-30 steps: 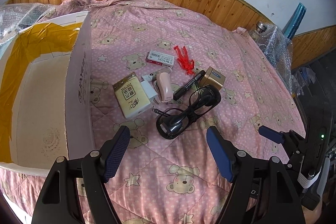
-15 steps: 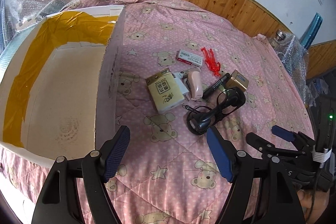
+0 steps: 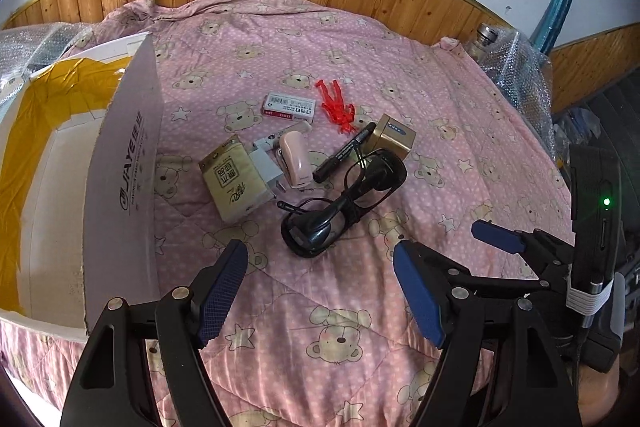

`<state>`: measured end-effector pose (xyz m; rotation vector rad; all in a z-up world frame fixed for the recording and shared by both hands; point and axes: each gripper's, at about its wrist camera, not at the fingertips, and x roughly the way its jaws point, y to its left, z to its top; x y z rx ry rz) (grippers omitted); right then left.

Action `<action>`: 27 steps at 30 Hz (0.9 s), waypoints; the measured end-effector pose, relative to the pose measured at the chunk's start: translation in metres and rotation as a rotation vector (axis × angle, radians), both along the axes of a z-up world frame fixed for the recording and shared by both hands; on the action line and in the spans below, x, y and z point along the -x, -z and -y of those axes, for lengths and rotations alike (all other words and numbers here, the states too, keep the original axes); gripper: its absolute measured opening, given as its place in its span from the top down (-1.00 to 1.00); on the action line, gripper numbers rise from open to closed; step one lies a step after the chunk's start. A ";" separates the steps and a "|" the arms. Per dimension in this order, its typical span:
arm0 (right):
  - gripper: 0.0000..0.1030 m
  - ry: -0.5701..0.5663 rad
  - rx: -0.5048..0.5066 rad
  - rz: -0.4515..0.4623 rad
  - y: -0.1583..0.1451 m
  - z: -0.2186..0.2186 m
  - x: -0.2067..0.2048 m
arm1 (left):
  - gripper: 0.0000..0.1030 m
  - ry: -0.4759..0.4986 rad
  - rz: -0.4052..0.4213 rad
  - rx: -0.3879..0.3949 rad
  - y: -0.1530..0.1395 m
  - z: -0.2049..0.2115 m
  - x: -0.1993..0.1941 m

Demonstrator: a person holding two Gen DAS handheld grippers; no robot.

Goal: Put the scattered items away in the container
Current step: 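Move both tools toward the black glasses and gold cube box, then grasp the black glasses with the left tool while the right tool grasps the gold cube box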

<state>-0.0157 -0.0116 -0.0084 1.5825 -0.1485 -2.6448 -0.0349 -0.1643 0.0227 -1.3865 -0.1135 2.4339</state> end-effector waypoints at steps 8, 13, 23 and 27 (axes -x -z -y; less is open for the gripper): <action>-0.17 0.003 0.057 0.041 0.014 -0.004 0.019 | -0.48 0.015 0.034 0.017 0.016 -0.004 0.017; -0.18 0.021 0.071 0.070 0.020 -0.013 0.032 | -0.48 0.034 0.049 0.019 0.022 -0.010 0.031; -0.18 0.017 0.064 0.124 0.035 -0.037 0.049 | -0.48 0.095 0.072 0.038 0.033 -0.036 0.052; -0.18 0.010 0.061 0.148 0.044 -0.048 0.056 | -0.48 0.104 0.094 0.049 0.042 -0.047 0.063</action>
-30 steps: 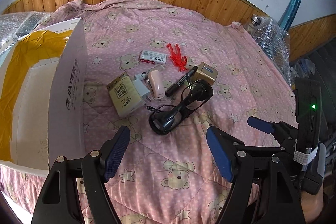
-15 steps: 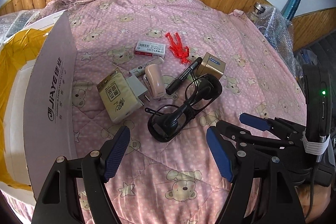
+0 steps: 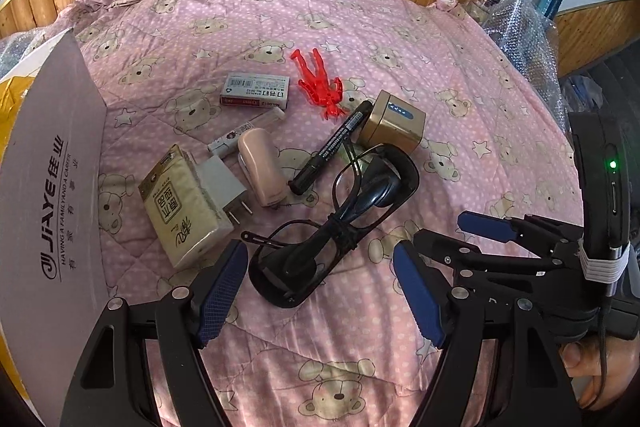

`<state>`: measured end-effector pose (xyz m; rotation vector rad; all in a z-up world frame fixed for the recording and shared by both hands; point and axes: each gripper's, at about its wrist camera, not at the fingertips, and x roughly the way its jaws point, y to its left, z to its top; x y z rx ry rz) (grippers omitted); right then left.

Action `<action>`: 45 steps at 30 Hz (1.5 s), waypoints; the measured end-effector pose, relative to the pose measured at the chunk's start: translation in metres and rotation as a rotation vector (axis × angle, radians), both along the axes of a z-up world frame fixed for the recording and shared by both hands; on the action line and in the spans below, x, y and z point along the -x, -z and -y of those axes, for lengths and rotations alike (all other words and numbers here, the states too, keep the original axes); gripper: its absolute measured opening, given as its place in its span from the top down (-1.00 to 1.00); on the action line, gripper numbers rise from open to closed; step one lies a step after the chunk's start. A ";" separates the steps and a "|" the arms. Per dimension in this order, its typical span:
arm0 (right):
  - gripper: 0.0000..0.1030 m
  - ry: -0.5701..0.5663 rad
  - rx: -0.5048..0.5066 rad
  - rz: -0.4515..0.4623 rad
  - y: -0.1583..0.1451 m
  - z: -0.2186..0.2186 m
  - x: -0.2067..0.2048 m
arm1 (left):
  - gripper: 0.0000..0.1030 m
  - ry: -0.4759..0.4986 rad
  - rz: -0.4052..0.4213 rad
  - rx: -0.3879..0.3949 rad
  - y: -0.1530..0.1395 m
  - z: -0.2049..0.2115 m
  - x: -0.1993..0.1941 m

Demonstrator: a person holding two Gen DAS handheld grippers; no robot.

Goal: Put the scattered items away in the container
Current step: 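Grasp the black glasses with the left tool while the right tool grasps the gold cube box, then lift and carry the glasses and gold box over the white cardboard box with both tools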

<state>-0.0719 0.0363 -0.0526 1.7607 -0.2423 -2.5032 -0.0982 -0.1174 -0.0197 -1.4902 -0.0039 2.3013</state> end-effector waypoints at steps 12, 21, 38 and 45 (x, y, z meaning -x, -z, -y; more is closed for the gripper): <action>-0.20 -0.043 0.045 -0.015 0.004 -0.034 0.034 | 0.55 -0.021 0.067 0.040 0.031 -0.018 0.024; -0.31 -0.141 0.016 -0.068 0.004 -0.026 0.075 | 0.68 -0.115 0.124 -0.019 0.038 0.004 0.024; -0.10 -0.198 0.119 -0.122 0.005 -0.022 0.095 | 0.71 -0.105 0.098 -0.021 0.037 -0.007 0.029; -0.08 -0.154 0.167 -0.143 -0.015 -0.025 0.071 | 0.72 -0.113 0.099 -0.074 0.022 0.002 0.021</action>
